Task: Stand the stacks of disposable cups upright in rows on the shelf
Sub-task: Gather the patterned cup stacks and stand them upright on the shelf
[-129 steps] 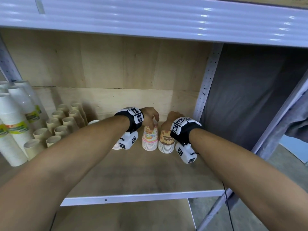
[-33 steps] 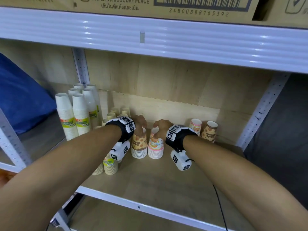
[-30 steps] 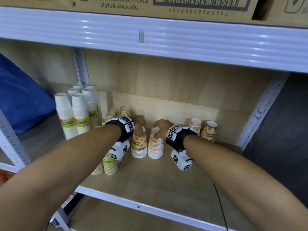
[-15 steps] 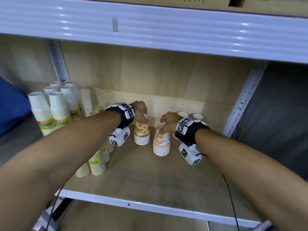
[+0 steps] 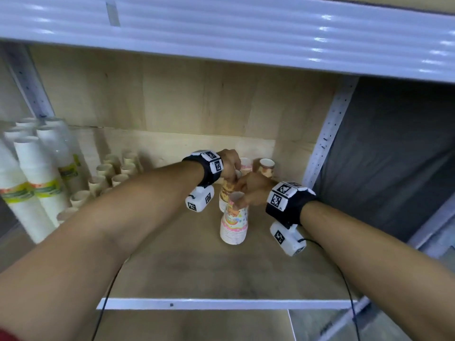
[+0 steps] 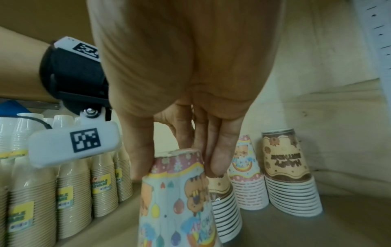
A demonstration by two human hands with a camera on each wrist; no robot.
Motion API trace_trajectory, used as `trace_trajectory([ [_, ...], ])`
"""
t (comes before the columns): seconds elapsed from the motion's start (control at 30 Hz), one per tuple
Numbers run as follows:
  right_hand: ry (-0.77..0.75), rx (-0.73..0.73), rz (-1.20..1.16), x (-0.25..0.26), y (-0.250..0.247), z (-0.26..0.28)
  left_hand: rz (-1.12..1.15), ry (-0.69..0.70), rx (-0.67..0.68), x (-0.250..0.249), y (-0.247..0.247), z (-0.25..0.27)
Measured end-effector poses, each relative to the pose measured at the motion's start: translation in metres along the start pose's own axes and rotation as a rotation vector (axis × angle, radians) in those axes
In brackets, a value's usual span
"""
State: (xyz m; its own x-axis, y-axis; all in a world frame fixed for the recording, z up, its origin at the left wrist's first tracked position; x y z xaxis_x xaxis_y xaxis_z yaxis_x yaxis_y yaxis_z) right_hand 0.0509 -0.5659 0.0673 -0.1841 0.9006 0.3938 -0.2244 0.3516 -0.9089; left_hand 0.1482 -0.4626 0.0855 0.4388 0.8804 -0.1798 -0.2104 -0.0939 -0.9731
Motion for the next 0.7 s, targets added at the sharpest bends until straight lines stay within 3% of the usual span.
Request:
trace_trajectory([
  [0.33, -0.024, -0.062, -0.033, -0.016, 0.011, 0.006, 0.026, 0.044, 0.001, -0.010, 0.014, -0.005],
  [0.7, 0.044, -0.221, -0.172, -0.043, -0.026, -0.001, 0.185, -0.004, 0.053, 0.030, -0.020, 0.035],
])
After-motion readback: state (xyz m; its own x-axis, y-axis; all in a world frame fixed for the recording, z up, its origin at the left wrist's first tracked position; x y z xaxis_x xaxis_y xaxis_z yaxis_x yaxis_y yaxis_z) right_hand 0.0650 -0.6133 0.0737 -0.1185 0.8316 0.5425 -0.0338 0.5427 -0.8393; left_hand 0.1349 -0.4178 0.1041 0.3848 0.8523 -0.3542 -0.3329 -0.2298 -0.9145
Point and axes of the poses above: each hand's wrist, its own z-axis away from the middle knuckle, its own y-axis out of the palm, x = y × z, the point moved 1 cm from there along -z, towards the middle knuckle, and after that the axes turned 7 degrees about -y, right-handed, at the moved point
